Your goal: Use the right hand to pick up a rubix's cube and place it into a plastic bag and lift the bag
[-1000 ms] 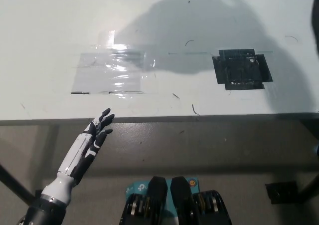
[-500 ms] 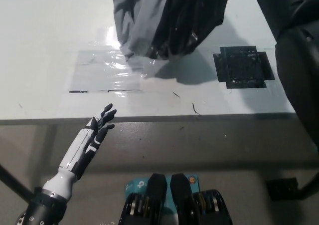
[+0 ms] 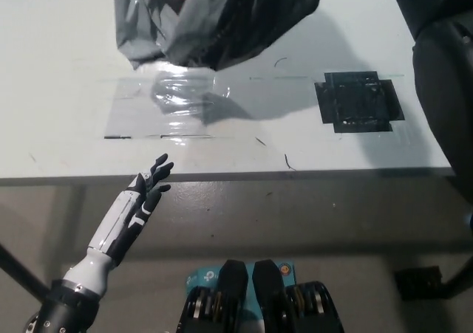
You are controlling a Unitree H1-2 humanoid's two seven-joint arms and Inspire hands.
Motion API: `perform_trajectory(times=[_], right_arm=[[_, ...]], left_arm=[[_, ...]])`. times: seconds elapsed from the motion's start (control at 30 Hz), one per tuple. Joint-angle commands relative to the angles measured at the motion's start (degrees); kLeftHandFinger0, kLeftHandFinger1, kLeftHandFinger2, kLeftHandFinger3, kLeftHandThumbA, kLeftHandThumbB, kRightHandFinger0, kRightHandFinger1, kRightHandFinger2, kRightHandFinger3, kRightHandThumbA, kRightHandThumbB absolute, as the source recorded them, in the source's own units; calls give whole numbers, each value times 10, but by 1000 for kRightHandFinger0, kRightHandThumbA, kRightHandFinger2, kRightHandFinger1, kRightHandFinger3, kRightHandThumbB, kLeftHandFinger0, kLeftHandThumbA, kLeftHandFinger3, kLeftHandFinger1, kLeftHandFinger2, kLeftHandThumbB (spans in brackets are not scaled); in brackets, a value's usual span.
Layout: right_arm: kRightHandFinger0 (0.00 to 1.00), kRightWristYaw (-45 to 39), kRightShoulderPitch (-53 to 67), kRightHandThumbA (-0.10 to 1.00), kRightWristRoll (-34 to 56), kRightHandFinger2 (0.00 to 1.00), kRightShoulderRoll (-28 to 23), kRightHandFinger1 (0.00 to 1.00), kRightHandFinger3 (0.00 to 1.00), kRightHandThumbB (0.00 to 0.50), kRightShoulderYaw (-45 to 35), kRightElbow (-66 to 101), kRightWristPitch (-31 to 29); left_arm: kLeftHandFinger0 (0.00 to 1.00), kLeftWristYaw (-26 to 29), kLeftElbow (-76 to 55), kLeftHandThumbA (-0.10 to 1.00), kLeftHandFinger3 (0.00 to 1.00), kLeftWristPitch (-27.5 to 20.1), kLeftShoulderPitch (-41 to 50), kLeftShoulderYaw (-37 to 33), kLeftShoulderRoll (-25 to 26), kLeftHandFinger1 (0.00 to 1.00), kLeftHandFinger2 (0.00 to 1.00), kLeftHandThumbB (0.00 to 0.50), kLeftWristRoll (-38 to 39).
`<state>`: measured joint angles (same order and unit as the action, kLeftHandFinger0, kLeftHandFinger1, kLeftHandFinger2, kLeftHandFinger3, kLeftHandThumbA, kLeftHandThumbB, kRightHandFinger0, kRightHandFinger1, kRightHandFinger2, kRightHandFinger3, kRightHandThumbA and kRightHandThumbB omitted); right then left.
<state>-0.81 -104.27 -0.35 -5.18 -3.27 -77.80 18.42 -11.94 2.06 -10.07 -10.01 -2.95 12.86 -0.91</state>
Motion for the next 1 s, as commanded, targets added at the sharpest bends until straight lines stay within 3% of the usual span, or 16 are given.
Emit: perform_trajectory(times=[0.0, 0.1, 0.27, 0.33, 0.37, 0.4, 0.43, 0.47, 0.6, 0.67, 0.7, 0.73, 0.77, 0.8, 0.9, 0.97], right_arm=[[0, 8, -22, 240, 15, 824, -14, 452, 868, 107, -11, 20, -33], [0, 10, -3, 251, 20, 833, -10, 418, 830, 104, -18, 19, -31], [0, 16, 58, 234, 35, 714, 14, 261, 773, 99, -40, 14, -43], [0, 13, 80, 207, 34, 683, 21, 240, 682, 113, -42, 11, -56], [0, 17, 84, 171, 39, 675, 23, 222, 784, 118, -48, 11, -55], [0, 21, 87, 169, 42, 656, 25, 207, 763, 128, -52, 11, -54], [0, 28, 95, 174, 40, 658, 30, 197, 918, 113, -50, 11, -55], [0, 28, 105, 253, 26, 659, 36, 218, 603, 99, -37, 6, -56], [0, 36, 126, 268, 13, 744, 45, 303, 662, 112, -22, 0, -58], [38, 44, 139, 289, 5, 803, 52, 386, 805, 156, -13, -3, -59], [73, 49, 142, 387, 4, 794, 55, 409, 748, 198, -9, -3, -58], [516, 42, 143, 650, -8, 1000, 54, 892, 1000, 331, 7, -3, -57], [670, 31, 144, 665, -22, 1000, 51, 1000, 1000, 268, 23, -1, -57], [995, 19, 144, 756, -29, 1000, 49, 1000, 1000, 313, 33, 0, -55], [1000, -23, 141, 961, -63, 1000, 34, 1000, 1000, 383, 92, 12, -57], [1000, -33, 127, 1000, -84, 1000, 20, 1000, 1000, 392, 126, 14, -69]], left_arm=[[934, -7, -11, 954, 1000, -13, -10, 1, 8, 1000, 1000, 161, 6], [948, -9, -11, 941, 1000, -14, -10, 2, 8, 1000, 1000, 151, 11], [948, -10, -14, 935, 1000, -8, -6, 1, 4, 1000, 1000, 161, 12], [945, -9, -18, 931, 1000, 0, -7, 0, 2, 1000, 1000, 172, 10], [944, -9, -18, 932, 1000, 2, -8, 0, 2, 1000, 1000, 179, 8], [944, -9, -18, 933, 1000, 3, -9, 0, 1, 1000, 1000, 180, 8], [941, -9, -18, 935, 1000, 3, -10, -1, 1, 1000, 1000, 175, 5], [938, -9, -17, 938, 1000, 2, -12, -2, 1, 1000, 1000, 172, 4], [923, -8, -13, 951, 1000, -10, -12, -4, 3, 1000, 1000, 152, -4], [923, -7, -12, 958, 1000, -11, -12, -4, 2, 1000, 1000, 172, -5], [924, -7, -11, 959, 1000, -12, -13, -4, 2, 1000, 1000, 174, -4], [924, -8, -9, 958, 1000, -13, -14, -4, 2, 1000, 1000, 175, -2], [924, -8, -8, 956, 1000, -14, -14, -3, 1, 1000, 1000, 176, 1], [925, -8, -8, 955, 1000, -13, -14, -4, 1, 1000, 1000, 176, 1], [928, -9, -12, 953, 1000, -10, -13, -4, 2, 1000, 1000, 172, 1], [925, -8, -10, 955, 1000, -11, -16, -3, 3, 1000, 1000, 172, -2]])
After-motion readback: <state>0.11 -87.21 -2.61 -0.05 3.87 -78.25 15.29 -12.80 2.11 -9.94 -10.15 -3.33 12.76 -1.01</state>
